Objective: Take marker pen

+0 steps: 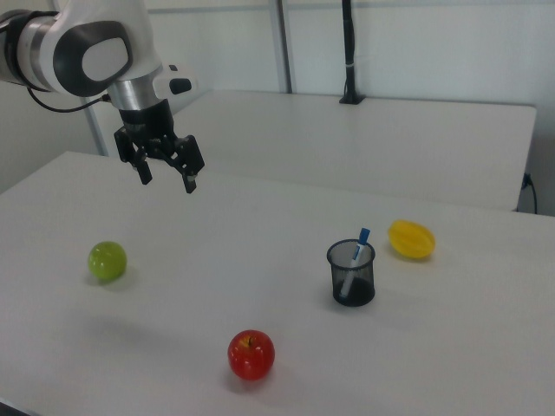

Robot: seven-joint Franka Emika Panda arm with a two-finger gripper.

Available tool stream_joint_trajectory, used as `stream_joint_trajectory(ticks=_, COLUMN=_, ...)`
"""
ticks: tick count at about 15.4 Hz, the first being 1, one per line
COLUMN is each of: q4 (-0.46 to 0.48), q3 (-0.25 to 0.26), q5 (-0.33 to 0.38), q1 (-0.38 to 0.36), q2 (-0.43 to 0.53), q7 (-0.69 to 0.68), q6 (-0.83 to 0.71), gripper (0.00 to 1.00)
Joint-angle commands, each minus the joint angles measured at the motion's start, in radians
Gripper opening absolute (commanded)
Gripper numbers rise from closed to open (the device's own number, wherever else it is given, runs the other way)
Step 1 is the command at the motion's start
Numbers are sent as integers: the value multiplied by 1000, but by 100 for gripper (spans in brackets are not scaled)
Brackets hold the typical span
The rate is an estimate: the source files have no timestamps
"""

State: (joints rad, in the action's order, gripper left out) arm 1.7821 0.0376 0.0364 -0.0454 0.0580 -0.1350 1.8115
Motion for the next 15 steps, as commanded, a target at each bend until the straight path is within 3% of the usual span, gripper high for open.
stream_joint_trajectory(ticks=1, q4=-7, q3=18, q5=4, q1=-22, q2=2, q7=-17, q6=0, gripper=100)
stream_joint_trajectory(ticks=11, q4=-36, q3=27, q5=-7, q1=2, q2=0, q7=-15, q6=14, gripper=100)
stream_joint_trajectory(ticks=15, q4=-56, q3=36, q5=-9, q1=70, q2=-23, q7=-14, q6=158, gripper=100)
